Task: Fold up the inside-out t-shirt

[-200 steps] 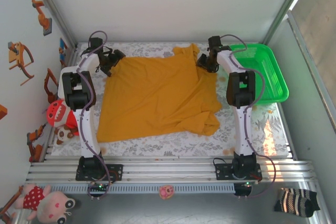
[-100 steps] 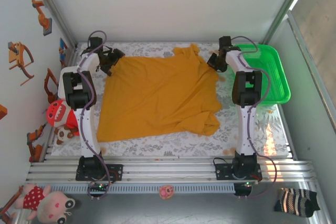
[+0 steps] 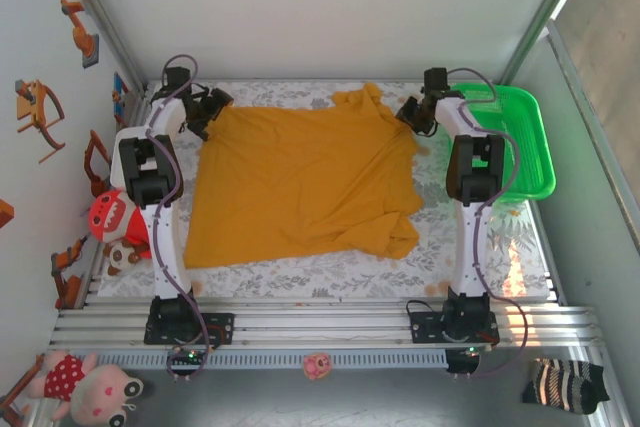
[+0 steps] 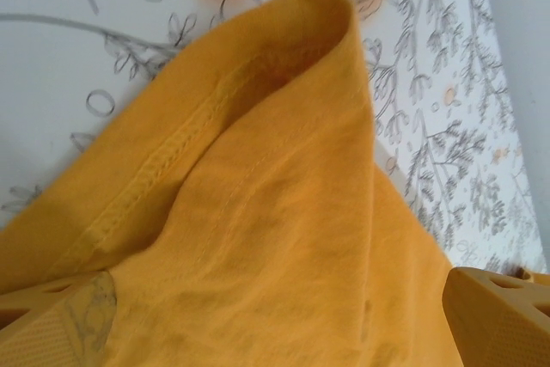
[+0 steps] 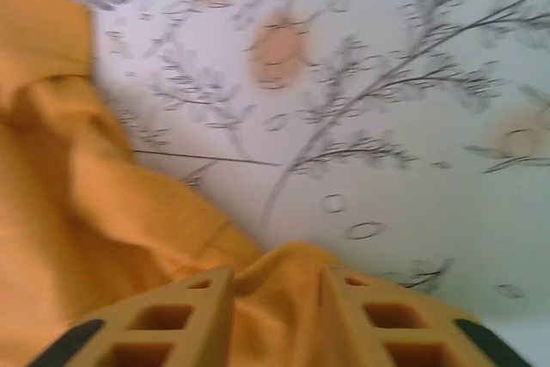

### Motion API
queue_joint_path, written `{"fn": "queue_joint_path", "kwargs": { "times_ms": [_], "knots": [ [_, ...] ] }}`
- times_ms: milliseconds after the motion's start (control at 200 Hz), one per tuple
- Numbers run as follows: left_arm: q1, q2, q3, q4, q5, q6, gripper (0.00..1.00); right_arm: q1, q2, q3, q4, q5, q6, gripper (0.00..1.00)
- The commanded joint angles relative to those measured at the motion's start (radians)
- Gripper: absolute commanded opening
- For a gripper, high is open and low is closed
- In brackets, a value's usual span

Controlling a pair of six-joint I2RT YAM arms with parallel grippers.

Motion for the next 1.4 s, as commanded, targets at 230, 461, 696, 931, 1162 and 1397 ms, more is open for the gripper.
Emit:
{"fn": "queue_joint_path", "kwargs": {
  "times_ms": [230, 461, 696, 931, 1162, 1397],
  "knots": [
    [0.002, -0.185, 0.01, -0.005, 0.094, 0.05, 0.98, 0.07, -0.405, -0.285, 0.134, -0.111, 0.003, 0.41],
    [0.003, -0.561, -0.412, -0.027, 0.044, 0.098, 0.98, 0.123, -0.762, -0.696, 0.069, -0.012, 0.0, 0.41],
    [-0.005, -0.946, -0.893, -0.136, -0.029, 0.107, 1.0, 0.188, -1.135, -1.056, -0.139, 0.117, -0.007, 0.48],
    [-0.001, -1.209, -1.096, -0.242, -0.079, 0.128, 1.0, 0.222, -1.336, -1.294, -0.14, 0.019, 0.082, 0.51],
    [0.0, -1.284, -1.098, -0.305, -0.092, 0.132, 0.99, 0.281, -1.299, -1.395, -0.026, -0.024, 0.149, 0.51],
    [0.0, -1.282, -1.101, -0.308, -0.092, 0.132, 0.99, 0.318, -1.219, -1.423, 0.086, -0.039, 0.182, 0.48]
  ]
}}
